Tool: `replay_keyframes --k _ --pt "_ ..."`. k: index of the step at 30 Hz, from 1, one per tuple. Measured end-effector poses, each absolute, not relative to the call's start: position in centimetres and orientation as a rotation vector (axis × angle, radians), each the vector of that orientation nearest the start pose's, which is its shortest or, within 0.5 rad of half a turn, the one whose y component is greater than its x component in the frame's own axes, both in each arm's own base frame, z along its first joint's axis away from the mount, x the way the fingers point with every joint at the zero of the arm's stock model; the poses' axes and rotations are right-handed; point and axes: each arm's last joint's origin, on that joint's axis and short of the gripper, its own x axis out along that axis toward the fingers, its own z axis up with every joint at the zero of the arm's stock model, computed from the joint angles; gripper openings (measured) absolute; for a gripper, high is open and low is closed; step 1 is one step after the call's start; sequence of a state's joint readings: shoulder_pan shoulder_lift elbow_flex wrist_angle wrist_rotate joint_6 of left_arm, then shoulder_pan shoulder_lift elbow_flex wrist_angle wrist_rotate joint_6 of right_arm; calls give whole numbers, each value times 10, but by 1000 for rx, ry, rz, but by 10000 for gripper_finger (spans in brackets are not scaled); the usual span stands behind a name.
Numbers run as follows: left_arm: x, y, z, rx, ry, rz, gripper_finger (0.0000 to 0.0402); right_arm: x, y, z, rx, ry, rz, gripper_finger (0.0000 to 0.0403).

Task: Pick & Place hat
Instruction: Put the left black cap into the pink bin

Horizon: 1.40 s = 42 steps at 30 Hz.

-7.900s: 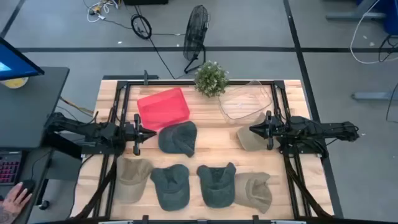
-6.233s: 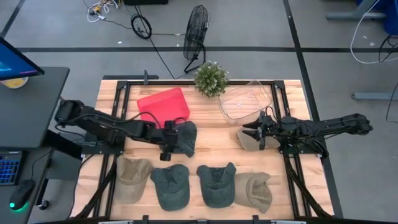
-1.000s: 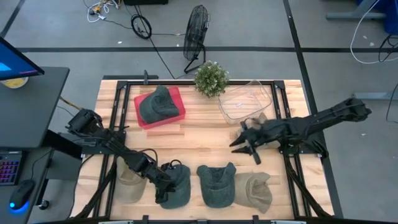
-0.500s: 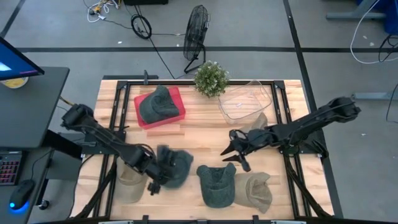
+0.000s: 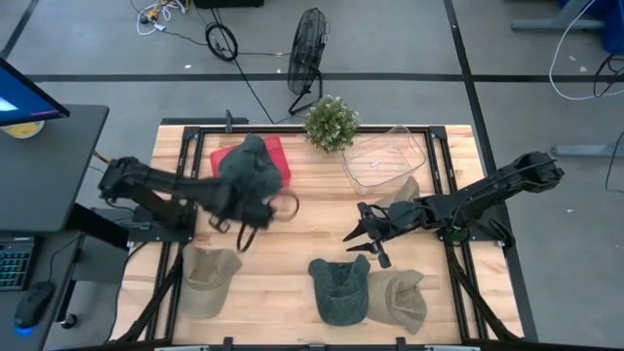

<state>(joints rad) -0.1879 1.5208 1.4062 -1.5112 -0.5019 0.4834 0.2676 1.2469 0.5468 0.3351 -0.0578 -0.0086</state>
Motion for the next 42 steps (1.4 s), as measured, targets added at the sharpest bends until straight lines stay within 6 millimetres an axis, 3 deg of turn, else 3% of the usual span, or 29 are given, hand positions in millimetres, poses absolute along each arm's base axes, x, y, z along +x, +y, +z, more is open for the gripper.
replay_keyframes --k 9,17,25,31,36,42 --pt "251 50 306 951 1738 -185 9 243 68 207 -21 366 319 130" --pt "244 92 287 841 1712 -337 11 243 68 206 -22 377 319 130" --pt "239 106 241 832 1667 -419 18 243 67 206 -32 381 273 130" --pt "244 108 218 850 1591 -337 18 243 66 205 -41 387 242 130" --pt "244 108 209 715 1578 -155 38 243 66 205 -40 387 242 130" --pt "243 107 208 663 1576 -133 81 243 66 205 -38 387 242 130"
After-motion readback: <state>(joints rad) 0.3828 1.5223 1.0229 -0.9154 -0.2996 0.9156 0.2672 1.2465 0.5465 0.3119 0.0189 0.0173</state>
